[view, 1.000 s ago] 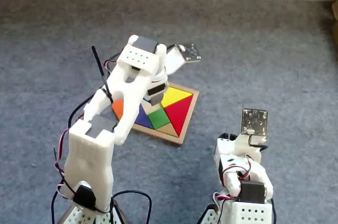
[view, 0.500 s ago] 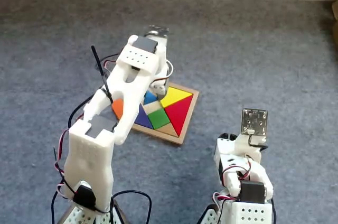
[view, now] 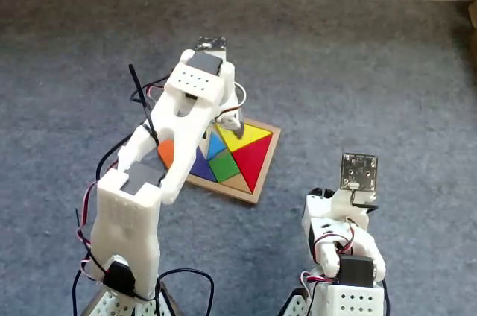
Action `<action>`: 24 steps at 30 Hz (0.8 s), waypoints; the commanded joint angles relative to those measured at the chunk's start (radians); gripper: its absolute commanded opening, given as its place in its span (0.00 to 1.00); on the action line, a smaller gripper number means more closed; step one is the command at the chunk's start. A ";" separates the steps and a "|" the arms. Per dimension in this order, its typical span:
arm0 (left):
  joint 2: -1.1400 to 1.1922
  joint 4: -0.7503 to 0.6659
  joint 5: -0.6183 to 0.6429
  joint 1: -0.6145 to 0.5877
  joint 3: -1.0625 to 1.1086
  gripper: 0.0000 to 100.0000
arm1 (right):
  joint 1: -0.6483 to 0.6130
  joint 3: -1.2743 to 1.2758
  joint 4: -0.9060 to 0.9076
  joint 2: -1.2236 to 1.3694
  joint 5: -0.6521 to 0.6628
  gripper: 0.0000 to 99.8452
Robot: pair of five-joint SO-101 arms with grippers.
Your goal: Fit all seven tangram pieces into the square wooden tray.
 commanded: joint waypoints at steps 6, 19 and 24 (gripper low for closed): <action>-0.067 0.002 -0.025 -0.018 0.016 0.38 | 0.012 0.091 -0.018 -0.012 0.012 0.07; -0.107 0.123 -0.195 -0.130 -0.148 0.21 | 0.012 0.091 -0.018 -0.012 0.012 0.07; -0.193 0.201 -0.393 -0.166 -0.223 0.10 | 0.012 0.091 -0.018 -0.012 0.012 0.07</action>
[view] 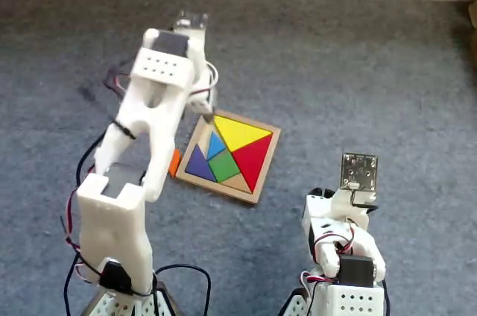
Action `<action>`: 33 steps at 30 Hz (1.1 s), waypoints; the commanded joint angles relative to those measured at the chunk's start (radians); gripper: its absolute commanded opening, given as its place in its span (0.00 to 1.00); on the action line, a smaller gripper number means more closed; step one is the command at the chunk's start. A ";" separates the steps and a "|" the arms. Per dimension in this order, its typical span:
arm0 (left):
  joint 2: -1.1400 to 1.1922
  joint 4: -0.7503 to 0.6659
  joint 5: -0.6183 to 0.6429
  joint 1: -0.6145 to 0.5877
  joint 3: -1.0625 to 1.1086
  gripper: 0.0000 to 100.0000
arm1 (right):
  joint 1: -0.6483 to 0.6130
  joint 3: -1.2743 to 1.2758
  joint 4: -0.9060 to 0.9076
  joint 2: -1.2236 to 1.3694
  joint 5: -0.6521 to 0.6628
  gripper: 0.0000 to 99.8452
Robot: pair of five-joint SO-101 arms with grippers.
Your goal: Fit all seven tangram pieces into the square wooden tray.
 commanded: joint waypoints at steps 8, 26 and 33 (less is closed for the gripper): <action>-0.148 0.054 -0.342 -0.147 0.051 0.13 | 0.012 0.091 -0.018 -0.012 0.012 0.07; -0.136 -0.321 -0.259 -0.179 0.483 0.19 | 0.012 0.091 -0.018 -0.012 0.012 0.07; -0.136 -0.454 -0.224 -0.186 0.627 0.19 | 0.012 0.091 -0.018 -0.012 0.012 0.07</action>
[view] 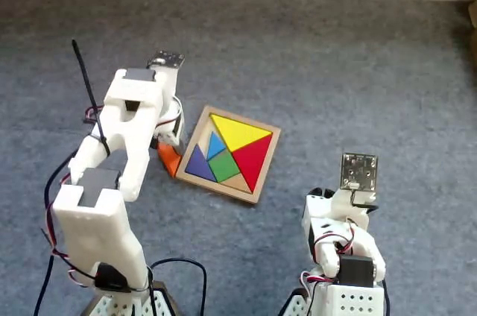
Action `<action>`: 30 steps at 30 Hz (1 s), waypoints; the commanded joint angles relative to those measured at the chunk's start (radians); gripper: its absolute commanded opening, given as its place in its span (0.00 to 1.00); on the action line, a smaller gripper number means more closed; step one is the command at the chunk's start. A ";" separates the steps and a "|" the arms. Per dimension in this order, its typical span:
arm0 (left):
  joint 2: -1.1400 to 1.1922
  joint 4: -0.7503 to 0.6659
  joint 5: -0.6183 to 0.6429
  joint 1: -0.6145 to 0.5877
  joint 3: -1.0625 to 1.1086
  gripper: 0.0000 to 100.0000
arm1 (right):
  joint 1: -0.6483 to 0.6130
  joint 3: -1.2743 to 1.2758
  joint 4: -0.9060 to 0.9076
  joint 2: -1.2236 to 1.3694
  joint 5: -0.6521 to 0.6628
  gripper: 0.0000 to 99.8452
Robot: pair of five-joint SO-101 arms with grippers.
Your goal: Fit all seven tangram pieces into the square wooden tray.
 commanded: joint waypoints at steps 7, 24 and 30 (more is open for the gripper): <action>-0.047 -0.074 0.008 -0.033 0.104 0.19 | 0.012 0.091 -0.018 -0.012 0.012 0.07; -0.159 -0.054 -0.124 -0.002 0.056 0.12 | 0.012 0.091 -0.018 -0.012 0.012 0.07; -0.275 0.031 -0.135 -0.031 0.054 0.28 | 0.012 0.091 -0.018 -0.012 0.012 0.07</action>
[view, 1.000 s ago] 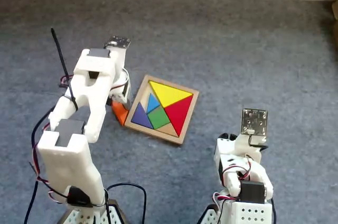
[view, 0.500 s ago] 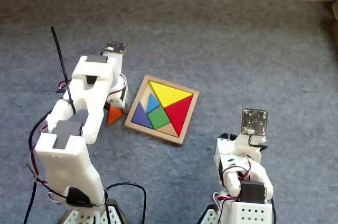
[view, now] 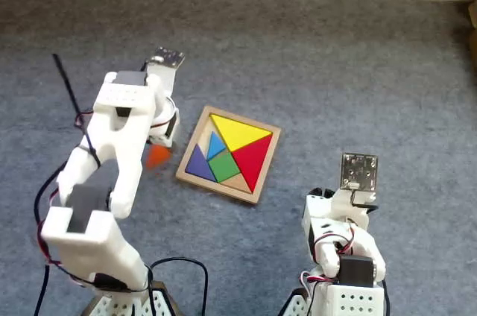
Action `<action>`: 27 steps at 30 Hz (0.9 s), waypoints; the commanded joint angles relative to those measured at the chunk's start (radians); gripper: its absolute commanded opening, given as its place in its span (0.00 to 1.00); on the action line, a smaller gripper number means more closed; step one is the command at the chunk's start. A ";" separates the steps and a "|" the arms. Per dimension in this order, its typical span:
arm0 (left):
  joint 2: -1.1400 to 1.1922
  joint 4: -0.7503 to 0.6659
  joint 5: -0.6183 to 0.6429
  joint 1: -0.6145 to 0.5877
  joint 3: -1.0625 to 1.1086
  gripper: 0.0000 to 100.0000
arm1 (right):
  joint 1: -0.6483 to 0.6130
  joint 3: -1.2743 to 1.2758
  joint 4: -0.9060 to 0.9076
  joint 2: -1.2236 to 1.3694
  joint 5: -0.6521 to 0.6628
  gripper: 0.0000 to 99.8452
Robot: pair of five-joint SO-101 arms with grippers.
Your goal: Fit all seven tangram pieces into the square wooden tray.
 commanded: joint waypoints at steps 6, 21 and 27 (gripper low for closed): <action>-0.068 0.023 -0.020 -0.099 -0.048 0.28 | 0.012 0.091 -0.018 -0.012 0.012 0.07; 0.219 -0.040 -0.020 -0.004 -0.116 0.20 | 0.012 0.091 -0.016 -0.012 0.012 0.07; 0.168 0.020 -0.015 -0.010 -0.148 0.23 | 0.012 0.091 -0.016 -0.012 0.012 0.07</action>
